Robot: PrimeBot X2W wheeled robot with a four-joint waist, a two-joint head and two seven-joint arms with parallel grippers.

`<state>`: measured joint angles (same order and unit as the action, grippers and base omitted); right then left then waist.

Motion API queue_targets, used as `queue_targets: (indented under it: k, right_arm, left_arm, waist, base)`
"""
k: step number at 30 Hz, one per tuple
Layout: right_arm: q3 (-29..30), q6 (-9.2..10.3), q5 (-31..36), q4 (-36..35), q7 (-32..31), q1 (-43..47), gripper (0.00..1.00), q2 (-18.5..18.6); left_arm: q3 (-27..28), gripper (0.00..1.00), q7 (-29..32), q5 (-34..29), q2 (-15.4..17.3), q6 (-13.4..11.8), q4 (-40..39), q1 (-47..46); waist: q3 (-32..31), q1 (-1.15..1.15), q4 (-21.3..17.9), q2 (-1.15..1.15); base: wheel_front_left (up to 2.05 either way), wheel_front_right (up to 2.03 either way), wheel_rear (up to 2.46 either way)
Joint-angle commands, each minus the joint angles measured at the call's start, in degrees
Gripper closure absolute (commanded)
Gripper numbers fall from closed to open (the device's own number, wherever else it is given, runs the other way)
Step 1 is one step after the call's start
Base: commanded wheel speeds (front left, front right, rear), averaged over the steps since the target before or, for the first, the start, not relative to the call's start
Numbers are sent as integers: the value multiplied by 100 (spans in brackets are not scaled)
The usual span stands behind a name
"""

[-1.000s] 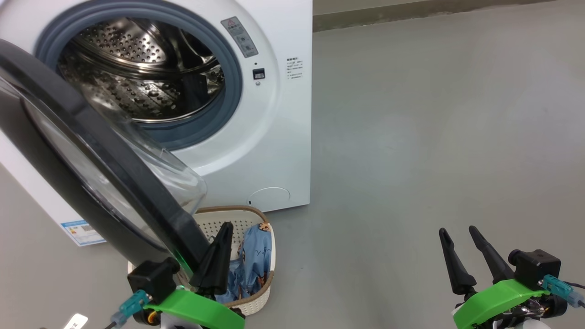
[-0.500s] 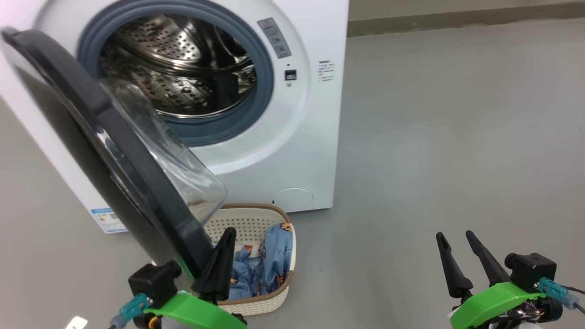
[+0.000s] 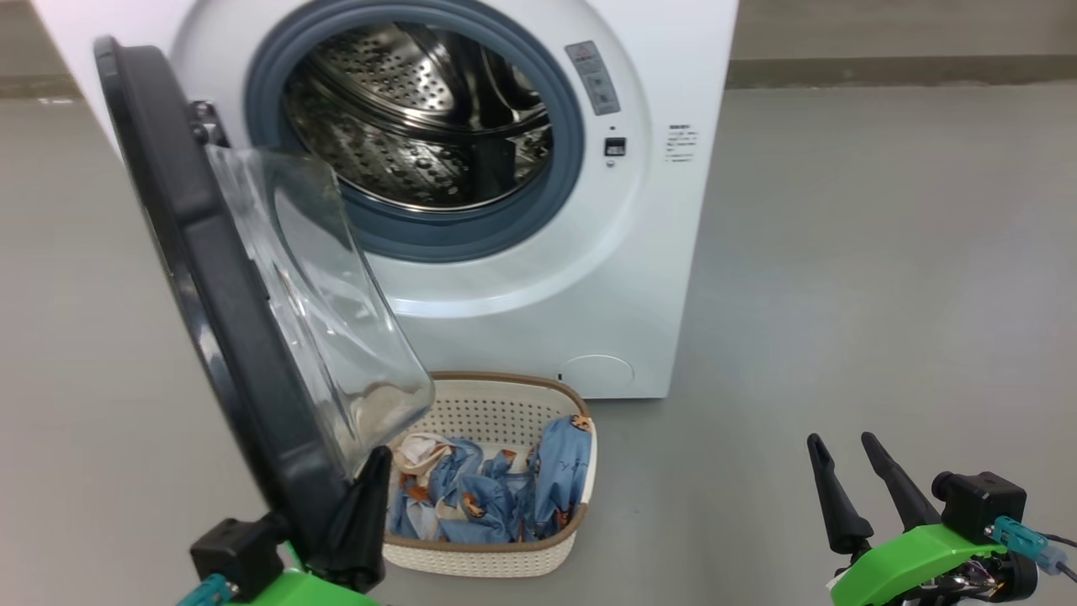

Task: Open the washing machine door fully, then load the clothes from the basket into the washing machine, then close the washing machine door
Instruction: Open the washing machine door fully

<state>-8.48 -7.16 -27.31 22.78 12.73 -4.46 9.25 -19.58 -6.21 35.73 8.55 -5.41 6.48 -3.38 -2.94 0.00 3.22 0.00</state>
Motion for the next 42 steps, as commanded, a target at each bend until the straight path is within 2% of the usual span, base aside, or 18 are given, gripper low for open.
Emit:
queue_targets:
  k: [1, 17, 26, 36, 42]
  right_arm:
    - [-77, -33, -63, -104, 96, -189, 0, 45]
    - [-59, -33, -124, 19, 187, -212, 0, -64]
    - [-54, -33, -128, 70, 216, -255, 0, -136]
    - [1, -33, -92, 77, 225, -324, 0, -203]
    - [48, -33, -51, 45, 226, -363, 0, -257]
  left_arm:
    - [426, 100, 10, 20, 272, -173, -164, -156]
    - [622, 100, 474, 55, 667, -477, -433, 16]
    - [898, 100, 772, 153, 939, -659, -285, -197]
    - [1285, 100, 921, 250, 1432, -638, 158, -556]
    - [1438, 100, 919, 277, 1713, -524, 518, -821]
  waist:
    - [-41, 0, 150, 0]
    - [-45, 0, 715, 0]
    - [28, 0, 993, 0]
    - [183, 0, 1186, 0]
    - [278, 0, 1256, 0]
  base:
    - [0, 0, 0]
    - [0, 0, 0]
    - [0, 0, 0]
    - [0, 0, 0]
    - [0, 0, 0]
